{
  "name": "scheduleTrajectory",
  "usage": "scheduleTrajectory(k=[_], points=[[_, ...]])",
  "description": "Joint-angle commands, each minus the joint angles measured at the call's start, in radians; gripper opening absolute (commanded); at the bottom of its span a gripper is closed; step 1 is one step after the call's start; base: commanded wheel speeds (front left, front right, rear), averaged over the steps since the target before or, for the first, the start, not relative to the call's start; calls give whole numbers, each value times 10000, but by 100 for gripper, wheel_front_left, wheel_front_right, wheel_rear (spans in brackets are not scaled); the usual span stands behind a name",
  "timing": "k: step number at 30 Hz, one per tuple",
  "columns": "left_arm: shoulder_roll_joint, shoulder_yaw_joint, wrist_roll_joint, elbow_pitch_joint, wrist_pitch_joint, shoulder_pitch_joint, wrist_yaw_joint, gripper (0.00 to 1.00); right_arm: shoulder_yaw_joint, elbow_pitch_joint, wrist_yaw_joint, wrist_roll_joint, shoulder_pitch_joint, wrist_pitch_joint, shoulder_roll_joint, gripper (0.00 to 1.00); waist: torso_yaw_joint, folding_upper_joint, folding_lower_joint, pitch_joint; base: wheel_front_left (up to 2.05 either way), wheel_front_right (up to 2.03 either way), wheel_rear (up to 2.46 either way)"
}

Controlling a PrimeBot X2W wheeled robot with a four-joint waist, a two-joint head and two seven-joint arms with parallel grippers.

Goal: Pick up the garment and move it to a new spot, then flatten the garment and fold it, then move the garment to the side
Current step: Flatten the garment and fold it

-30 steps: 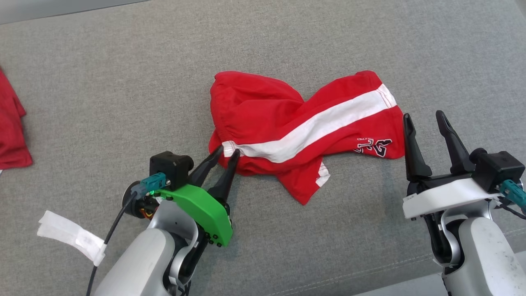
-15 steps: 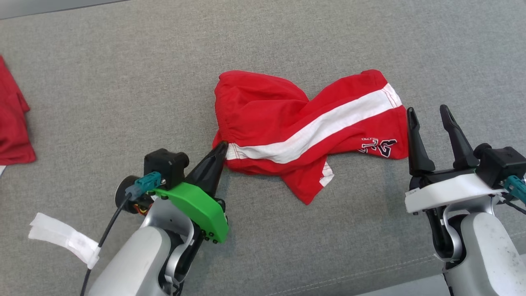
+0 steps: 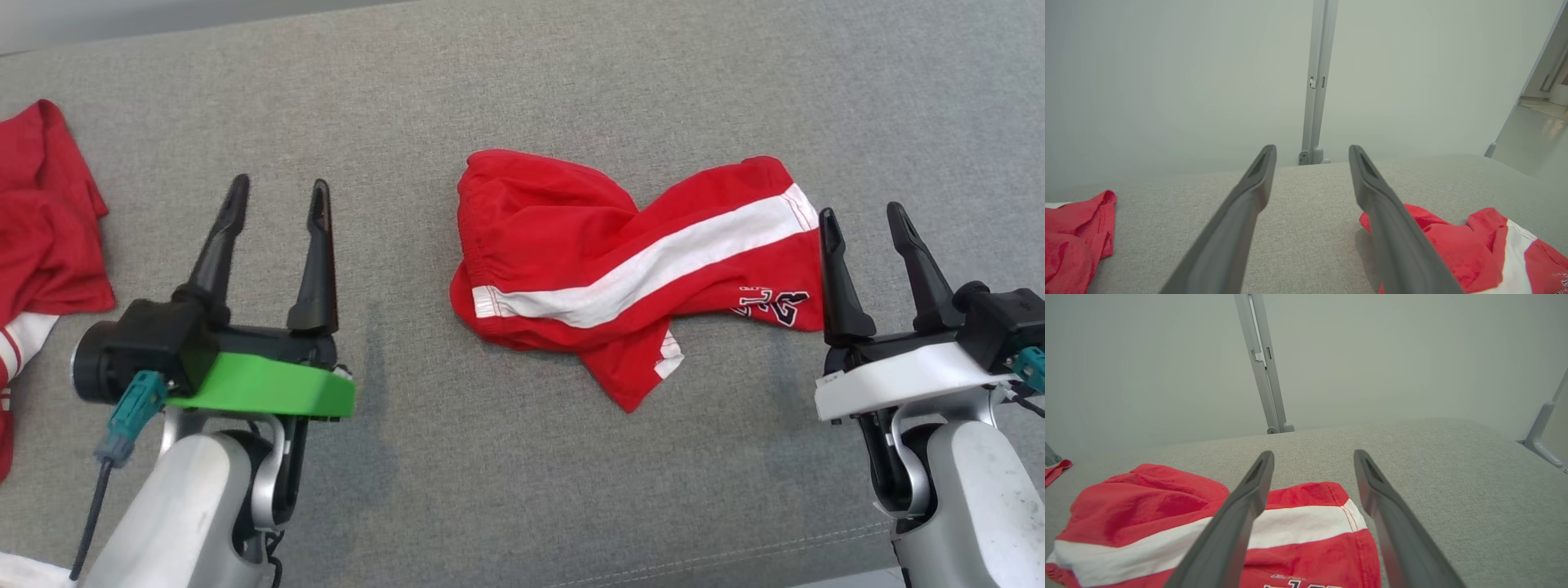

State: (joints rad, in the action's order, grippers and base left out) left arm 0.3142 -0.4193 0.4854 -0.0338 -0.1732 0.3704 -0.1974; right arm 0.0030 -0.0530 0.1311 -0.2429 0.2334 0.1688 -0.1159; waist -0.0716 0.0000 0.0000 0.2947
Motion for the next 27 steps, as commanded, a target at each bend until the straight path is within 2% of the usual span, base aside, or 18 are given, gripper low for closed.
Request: scheduleTrajectory(k=[1, 7, 12, 27], points=[[205, 195, -168, -79, -194, -237, -193, 100, -27, 61, -7, 56, -91, -54, -58, 100, 117, 0, 0, -126, 0, 0, 0], [597, 898, -122, -384, -555, -999, -629, 100, 20, 148, -7, 114, -268, -167, -124, 100, 235, 0, 0, -393, 0, 0, 0], [855, 1094, -70, -653, -536, -1780, -846, 100, 52, 231, -7, 159, -492, -267, -182, 100, 284, 0, 0, -585, 0, 0, 0], [956, 894, 133, -934, -178, -2306, -881, 100, 9, 389, -7, 115, -606, -429, -167, 100, 359, 0, 0, -644, 0, 0, 0]])
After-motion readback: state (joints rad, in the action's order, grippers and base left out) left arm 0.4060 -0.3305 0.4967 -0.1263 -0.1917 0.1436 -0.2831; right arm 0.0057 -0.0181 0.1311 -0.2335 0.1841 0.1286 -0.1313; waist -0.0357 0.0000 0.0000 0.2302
